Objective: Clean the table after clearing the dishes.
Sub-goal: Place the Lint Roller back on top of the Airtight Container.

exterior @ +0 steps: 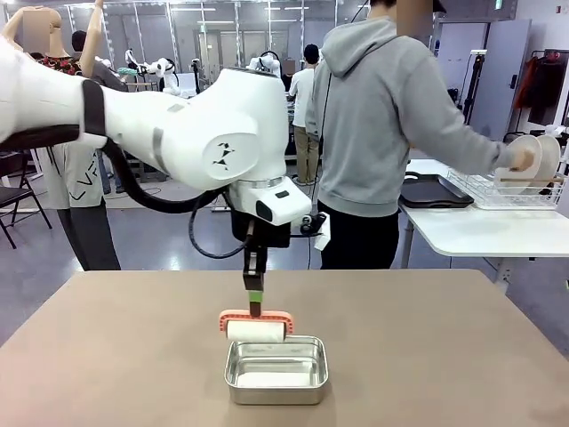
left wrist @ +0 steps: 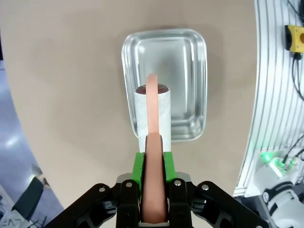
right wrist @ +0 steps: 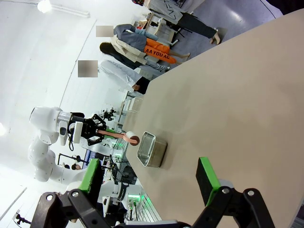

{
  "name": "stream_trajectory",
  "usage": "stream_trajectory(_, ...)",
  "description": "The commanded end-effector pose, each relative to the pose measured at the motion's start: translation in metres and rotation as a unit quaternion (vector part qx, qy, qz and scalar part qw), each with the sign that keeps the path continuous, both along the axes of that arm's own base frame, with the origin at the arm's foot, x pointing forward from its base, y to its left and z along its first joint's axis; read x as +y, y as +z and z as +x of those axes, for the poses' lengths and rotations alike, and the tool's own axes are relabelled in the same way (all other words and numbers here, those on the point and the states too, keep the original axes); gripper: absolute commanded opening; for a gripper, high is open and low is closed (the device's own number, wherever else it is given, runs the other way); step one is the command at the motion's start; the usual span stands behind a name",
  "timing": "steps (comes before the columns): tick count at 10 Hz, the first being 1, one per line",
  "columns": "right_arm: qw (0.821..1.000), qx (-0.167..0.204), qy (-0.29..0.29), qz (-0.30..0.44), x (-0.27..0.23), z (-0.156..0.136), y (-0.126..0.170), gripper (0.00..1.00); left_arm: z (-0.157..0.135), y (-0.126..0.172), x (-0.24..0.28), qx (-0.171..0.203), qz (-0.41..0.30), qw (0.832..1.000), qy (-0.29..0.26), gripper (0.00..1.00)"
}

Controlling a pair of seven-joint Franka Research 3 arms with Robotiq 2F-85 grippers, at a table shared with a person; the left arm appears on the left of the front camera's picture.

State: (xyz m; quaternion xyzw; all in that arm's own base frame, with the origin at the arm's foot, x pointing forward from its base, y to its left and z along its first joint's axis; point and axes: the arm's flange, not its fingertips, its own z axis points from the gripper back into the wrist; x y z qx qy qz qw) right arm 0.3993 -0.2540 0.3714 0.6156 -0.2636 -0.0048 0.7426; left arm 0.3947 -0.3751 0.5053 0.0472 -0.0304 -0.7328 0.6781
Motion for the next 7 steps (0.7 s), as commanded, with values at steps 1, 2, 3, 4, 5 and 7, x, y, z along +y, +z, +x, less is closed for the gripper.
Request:
stream_trajectory(1,1.000,-0.001,0.002,-0.002,0.001,-0.002,0.004,1.00,0.012,0.000,-0.013,0.013,-0.021,0.999,-0.032,0.20)
stream_trajectory(2,1.000,-0.001,0.002,-0.002,0.001,-0.002,0.004,1.00,0.013,-0.005,-0.017,0.023,-0.015,0.999,-0.030,0.20)
stream_trajectory(3,1.000,-0.001,0.002,-0.002,0.001,-0.002,0.004,1.00,0.017,-0.010,-0.018,0.026,-0.018,0.999,-0.026,0.20)
stream_trajectory(4,1.000,-0.001,0.002,-0.002,0.001,-0.002,0.004,1.00,0.020,-0.018,-0.019,0.019,-0.031,0.999,-0.035,0.20)
stream_trajectory(5,1.000,-0.001,0.002,-0.002,0.001,-0.002,0.004,1.00,0.023,-0.029,-0.019,0.034,-0.022,0.998,-0.039,0.20)
stream_trajectory(7,1.000,-0.001,0.002,-0.002,0.001,-0.002,0.004,1.00,0.031,-0.046,-0.017,0.034,-0.022,0.998,-0.037,0.20)
